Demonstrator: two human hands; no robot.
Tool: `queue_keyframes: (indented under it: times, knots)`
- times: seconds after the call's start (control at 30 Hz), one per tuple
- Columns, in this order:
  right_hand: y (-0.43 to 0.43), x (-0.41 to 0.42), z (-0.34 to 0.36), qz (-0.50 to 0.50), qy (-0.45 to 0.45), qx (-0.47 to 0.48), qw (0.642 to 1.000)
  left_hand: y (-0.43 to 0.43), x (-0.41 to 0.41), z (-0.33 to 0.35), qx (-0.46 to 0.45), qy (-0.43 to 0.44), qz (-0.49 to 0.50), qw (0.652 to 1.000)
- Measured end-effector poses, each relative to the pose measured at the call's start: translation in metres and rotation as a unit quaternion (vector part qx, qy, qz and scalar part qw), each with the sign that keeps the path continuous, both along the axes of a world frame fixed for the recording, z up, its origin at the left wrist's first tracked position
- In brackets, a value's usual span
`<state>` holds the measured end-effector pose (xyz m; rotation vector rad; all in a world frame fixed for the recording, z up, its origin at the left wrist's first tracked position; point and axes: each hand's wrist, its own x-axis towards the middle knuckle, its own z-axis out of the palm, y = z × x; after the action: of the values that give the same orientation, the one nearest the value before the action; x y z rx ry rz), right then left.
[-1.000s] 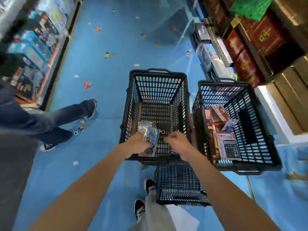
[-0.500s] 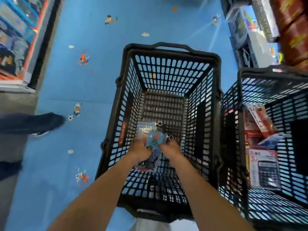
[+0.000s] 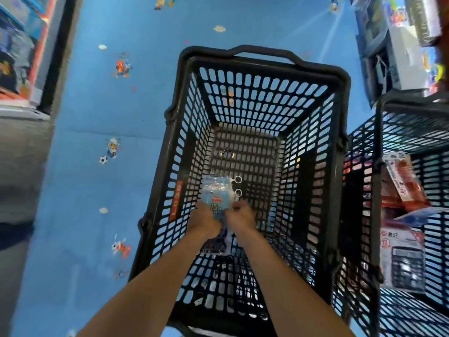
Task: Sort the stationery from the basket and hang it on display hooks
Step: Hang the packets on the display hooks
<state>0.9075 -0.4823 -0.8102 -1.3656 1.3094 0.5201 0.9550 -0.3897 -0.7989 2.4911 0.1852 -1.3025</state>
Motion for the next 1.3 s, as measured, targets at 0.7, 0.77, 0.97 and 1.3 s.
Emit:
queue_keyframes:
  times: [0.7,0.77,0.97,1.3]
  knots:
    - [-0.018,-0.018,0.029,-0.128,-0.085,0.141,0.978,-0.005,0.001,0.041,-0.193,0.118,0.259,0.939]
    - [-0.023,-0.022,0.04,-0.127,-0.114,0.137,0.976,-0.004,0.0,0.055,-0.225,0.128,0.27,0.927]
    - [-0.023,-0.029,0.089,-0.098,-0.149,0.032,0.984,-0.013,0.001,0.105,-0.301,0.143,0.272,0.903]
    - [-0.024,-0.071,0.217,-0.176,-0.27,0.09,0.942,-0.027,-0.024,0.229,-0.373,0.21,0.18,0.885]
